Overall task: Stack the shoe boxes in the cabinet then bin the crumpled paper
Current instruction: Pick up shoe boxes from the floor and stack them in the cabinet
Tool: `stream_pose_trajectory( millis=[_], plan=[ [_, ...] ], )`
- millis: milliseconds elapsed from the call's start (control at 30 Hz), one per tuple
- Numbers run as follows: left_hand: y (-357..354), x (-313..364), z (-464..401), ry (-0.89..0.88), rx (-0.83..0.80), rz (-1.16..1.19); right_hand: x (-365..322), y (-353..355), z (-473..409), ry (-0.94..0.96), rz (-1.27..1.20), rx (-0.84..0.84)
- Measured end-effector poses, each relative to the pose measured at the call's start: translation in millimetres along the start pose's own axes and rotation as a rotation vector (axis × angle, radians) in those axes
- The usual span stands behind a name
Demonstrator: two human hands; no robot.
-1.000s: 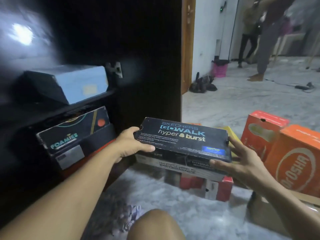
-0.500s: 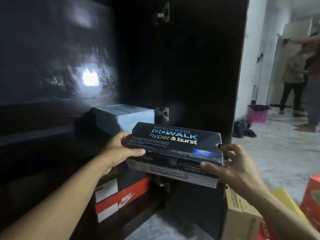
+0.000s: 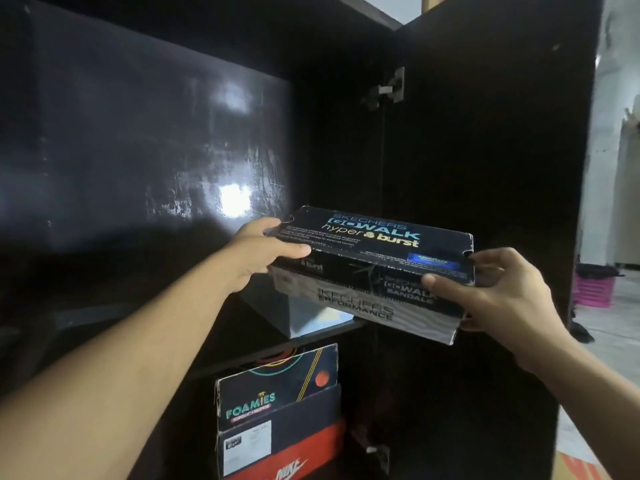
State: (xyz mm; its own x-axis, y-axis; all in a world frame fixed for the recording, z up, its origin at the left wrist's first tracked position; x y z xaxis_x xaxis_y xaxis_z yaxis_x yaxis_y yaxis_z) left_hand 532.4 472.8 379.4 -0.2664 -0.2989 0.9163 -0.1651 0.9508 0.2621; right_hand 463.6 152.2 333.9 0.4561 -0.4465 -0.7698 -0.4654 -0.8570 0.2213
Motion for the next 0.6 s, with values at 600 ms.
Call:
stream_pose_trajectory(
  millis=[600],
  plan=[
    [-27, -33, -37, 0.067, 0.120, -0.008, -29, -152, -53, -0.028, 0.043, -0.207]
  ],
)
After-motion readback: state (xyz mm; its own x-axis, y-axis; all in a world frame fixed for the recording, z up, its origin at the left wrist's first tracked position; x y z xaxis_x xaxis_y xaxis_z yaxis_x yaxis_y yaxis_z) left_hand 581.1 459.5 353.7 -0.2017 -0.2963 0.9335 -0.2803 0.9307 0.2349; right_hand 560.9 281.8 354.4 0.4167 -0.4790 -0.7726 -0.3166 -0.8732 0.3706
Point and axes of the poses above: each hand's wrist, its own z-axis away from the middle knuckle, its own y-axis out of the back of the hand, x = y × z, the point moved 4 cm from there along -z, towards the middle knuckle, and after that the axes turned 2 degrees about y, right-handed, at the moved point
